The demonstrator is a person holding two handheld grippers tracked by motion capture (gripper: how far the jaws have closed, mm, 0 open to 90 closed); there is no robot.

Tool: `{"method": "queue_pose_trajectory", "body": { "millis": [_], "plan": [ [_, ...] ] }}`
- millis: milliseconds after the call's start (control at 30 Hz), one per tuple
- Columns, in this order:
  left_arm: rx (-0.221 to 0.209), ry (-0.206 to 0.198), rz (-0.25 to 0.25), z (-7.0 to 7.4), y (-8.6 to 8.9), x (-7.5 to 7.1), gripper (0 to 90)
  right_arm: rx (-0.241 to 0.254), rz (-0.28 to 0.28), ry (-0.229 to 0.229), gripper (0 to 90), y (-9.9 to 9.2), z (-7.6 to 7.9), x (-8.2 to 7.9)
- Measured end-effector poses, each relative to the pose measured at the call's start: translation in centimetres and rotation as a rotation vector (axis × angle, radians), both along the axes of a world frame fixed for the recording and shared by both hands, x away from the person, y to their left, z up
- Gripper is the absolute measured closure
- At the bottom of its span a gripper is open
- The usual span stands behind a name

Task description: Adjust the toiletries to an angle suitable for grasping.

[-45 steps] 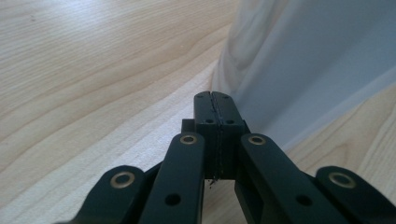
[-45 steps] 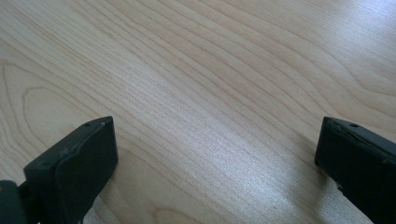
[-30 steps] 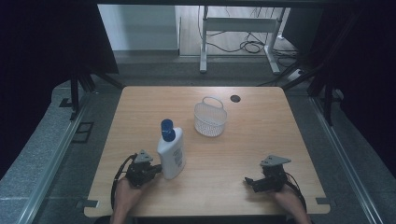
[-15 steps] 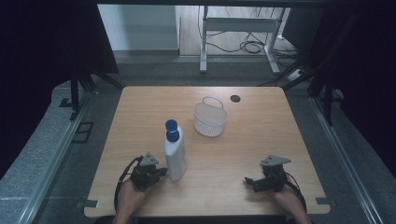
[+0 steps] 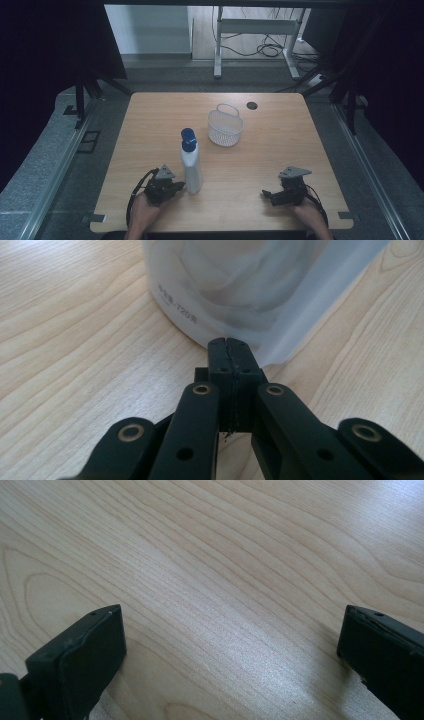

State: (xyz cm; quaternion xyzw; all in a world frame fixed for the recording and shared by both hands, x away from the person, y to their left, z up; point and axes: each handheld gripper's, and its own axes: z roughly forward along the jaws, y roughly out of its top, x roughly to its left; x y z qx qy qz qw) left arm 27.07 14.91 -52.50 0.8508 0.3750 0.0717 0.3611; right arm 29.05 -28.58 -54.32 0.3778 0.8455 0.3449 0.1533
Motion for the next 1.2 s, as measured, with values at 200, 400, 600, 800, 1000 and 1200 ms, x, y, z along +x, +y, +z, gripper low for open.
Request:
{"method": "queue_pose_trajectory", "body": {
  "millis": [200, 400, 600, 800, 1000, 1200],
  "plan": [
    [0.012, 0.003, -0.032, 0.0, -0.9, -0.2, 89.2, 0.000, 0.000, 0.000, 0.0, 0.0, 0.0, 0.0],
    [0.015, -0.001, -0.063, 0.1, -1.8, -0.4, 89.1, 0.000, 0.000, 0.000, 0.0, 0.0, 0.0, 0.0],
    [0.013, -0.011, -0.081, 0.2, -2.4, -0.5, 89.1, 0.000, -0.001, 0.000, 0.0, 0.0, 0.0, 0.0],
    [0.010, -0.021, -0.093, 0.2, -2.8, -0.4, 88.7, 0.000, 0.000, 0.000, 0.0, 0.0, 0.0, 0.0],
    [0.007, -0.038, -0.102, 0.2, -3.7, -0.2, 88.5, 0.000, 0.000, 0.000, 0.0, 0.0, 0.0, 0.0],
    [0.002, -0.044, -0.097, 0.1, -4.3, 0.0, 88.5, 0.000, 0.000, 0.000, 0.0, 0.0, 0.0, 0.0]
  ]
}}
